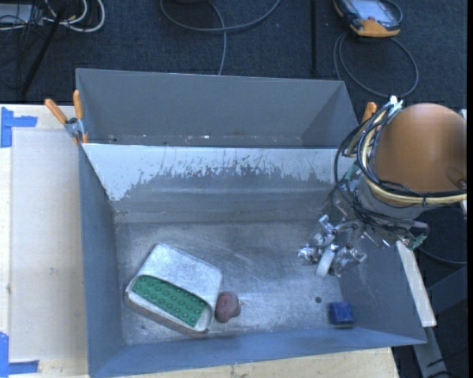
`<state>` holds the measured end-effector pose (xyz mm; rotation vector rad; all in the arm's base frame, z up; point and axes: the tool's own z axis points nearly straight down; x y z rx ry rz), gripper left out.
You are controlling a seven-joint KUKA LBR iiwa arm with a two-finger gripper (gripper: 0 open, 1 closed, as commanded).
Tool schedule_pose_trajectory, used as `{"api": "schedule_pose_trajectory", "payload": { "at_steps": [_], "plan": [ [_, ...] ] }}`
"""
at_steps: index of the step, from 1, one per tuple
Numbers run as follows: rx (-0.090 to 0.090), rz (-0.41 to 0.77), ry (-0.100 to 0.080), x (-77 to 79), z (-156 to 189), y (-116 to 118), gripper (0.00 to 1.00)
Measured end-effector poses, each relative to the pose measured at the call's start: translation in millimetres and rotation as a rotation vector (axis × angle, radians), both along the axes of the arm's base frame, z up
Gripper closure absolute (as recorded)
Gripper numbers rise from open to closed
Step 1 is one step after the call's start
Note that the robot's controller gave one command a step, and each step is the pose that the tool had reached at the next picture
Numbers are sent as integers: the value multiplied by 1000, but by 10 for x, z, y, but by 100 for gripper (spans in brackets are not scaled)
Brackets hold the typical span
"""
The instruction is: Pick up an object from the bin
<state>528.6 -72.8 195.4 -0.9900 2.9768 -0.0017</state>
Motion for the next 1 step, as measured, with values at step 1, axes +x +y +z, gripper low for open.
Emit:
{"api": "schedule_pose_trajectory", "payload": {
  "at_steps": [1],
  "plan": [
    [0, 306, -1, -317, 1257, 482, 100]
  ]
}}
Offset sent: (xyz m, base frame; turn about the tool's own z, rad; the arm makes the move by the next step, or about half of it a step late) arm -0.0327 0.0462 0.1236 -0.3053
